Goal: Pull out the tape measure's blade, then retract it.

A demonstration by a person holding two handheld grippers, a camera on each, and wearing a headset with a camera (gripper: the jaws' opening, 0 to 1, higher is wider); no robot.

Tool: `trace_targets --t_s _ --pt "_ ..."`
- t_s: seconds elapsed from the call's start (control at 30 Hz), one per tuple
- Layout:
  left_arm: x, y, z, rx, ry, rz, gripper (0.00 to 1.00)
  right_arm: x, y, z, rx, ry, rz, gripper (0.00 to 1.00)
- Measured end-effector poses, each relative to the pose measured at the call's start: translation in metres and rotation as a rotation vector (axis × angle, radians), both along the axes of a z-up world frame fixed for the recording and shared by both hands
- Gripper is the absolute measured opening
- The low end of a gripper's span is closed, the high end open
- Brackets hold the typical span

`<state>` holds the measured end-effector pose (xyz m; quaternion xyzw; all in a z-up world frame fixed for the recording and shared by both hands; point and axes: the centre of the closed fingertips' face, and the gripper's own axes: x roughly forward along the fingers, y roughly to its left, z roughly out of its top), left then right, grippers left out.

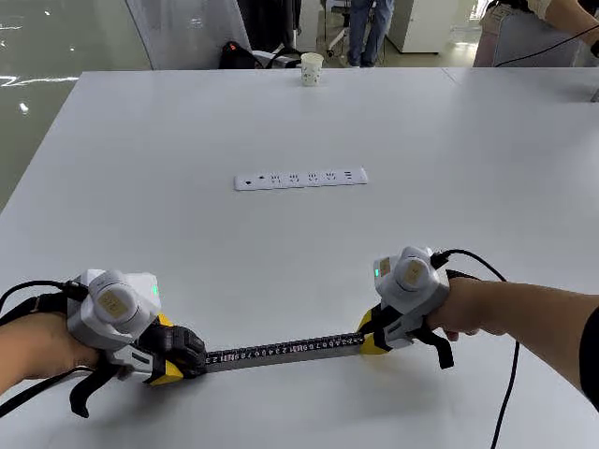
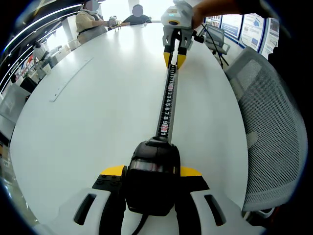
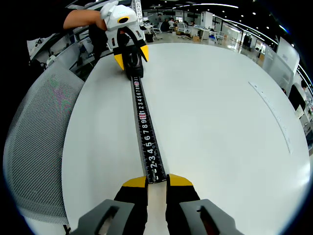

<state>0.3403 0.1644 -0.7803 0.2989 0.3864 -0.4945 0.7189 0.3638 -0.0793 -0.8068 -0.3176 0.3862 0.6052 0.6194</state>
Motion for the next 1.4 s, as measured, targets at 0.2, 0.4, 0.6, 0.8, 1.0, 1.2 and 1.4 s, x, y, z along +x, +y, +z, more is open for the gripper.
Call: trace_targets --t_s 0.2,0.4,0.6,0.8,1.0,1.2,1.4 --pt "0.0010 0.0002 -0.0004 0.003 -0.001 -0.019 0.33 0.0005 0.0000 0.0001 0.004 0.018 -0.018 0.10" --pt "0.0007 0.0002 -0.0008 0.011 -0.006 -0.036 0.33 0.0002 0.0007 0.0001 -0.002 0.023 -0.019 0.10" --pt "0.0000 0.0001 -0.0003 0.026 -0.008 -0.039 0.34 0.0002 0.0014 -0.0004 -0.016 0.007 -0.008 0.11" --pt "-0.0006 0.0001 -0.0004 0.053 -0.005 -0.054 0.34 -0.0003 0.0025 -0.0002 -0.030 -0.011 0.005 0.12" --pt "0.0002 0.0029 -0.0012 0.067 -0.005 -0.059 0.34 -0.0004 0.0033 0.0005 -0.044 -0.013 0.017 0.12" --pt "0.0017 0.0037 -0.0014 0.071 -0.012 -0.055 0.34 -0.0012 0.0033 0.0006 -0.062 -0.024 0.025 0.12" --pt "0.0022 0.0035 -0.0016 0.076 -0.017 -0.063 0.34 -0.0009 0.0031 0.0003 -0.075 -0.039 0.052 0.12"
